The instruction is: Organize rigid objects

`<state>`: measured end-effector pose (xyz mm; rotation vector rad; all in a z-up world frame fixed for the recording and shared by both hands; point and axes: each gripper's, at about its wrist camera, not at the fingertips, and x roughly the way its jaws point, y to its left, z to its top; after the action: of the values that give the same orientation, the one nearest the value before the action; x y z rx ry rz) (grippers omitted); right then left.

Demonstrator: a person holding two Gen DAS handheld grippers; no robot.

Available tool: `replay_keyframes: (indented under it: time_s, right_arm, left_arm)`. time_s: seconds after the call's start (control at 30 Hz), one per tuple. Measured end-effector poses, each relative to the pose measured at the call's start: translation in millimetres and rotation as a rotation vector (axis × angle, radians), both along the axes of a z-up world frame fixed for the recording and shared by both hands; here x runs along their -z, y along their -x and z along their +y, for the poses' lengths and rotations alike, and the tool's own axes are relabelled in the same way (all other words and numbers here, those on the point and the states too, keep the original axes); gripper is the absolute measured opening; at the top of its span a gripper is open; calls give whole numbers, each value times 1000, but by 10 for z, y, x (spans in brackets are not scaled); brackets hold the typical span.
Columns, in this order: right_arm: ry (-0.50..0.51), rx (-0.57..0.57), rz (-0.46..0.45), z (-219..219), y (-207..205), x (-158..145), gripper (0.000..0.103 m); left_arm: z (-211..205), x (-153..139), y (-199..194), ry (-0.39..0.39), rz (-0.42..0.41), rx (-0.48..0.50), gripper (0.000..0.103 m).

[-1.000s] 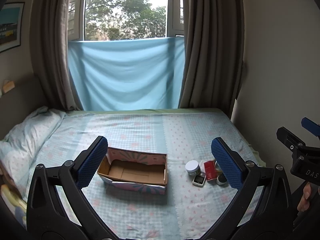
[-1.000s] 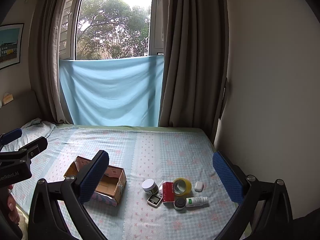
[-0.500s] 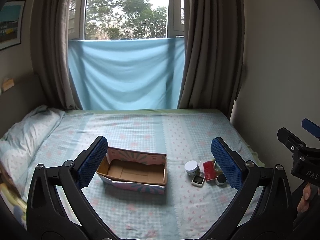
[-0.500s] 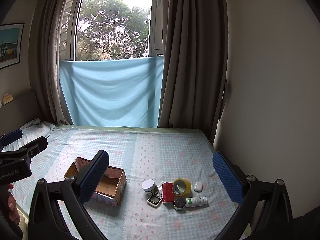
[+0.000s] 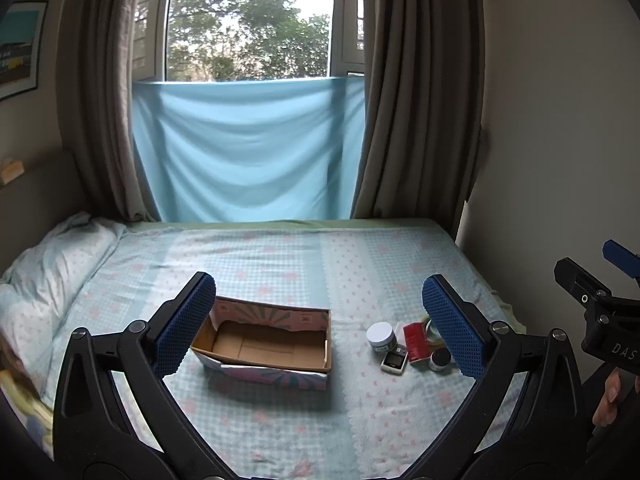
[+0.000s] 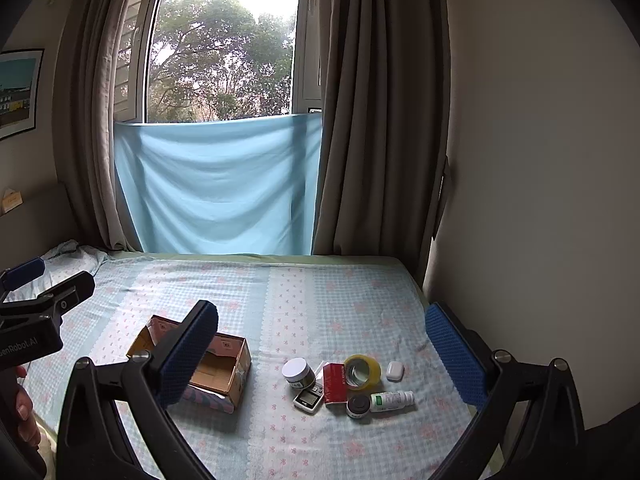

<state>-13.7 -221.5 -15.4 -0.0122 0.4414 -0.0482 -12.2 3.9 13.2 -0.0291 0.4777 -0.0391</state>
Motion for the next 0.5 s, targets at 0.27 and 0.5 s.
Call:
replay_keyframes:
  time_s: [0.27, 0.5]
  right_arm:
    - [-1, 2, -1, 10, -3, -2, 103]
    - [2, 19, 2, 60, -17, -37, 103]
  left_arm:
    - [37, 6, -23, 5, 7, 7, 103]
    - [79, 15, -108, 13, 33, 35, 103]
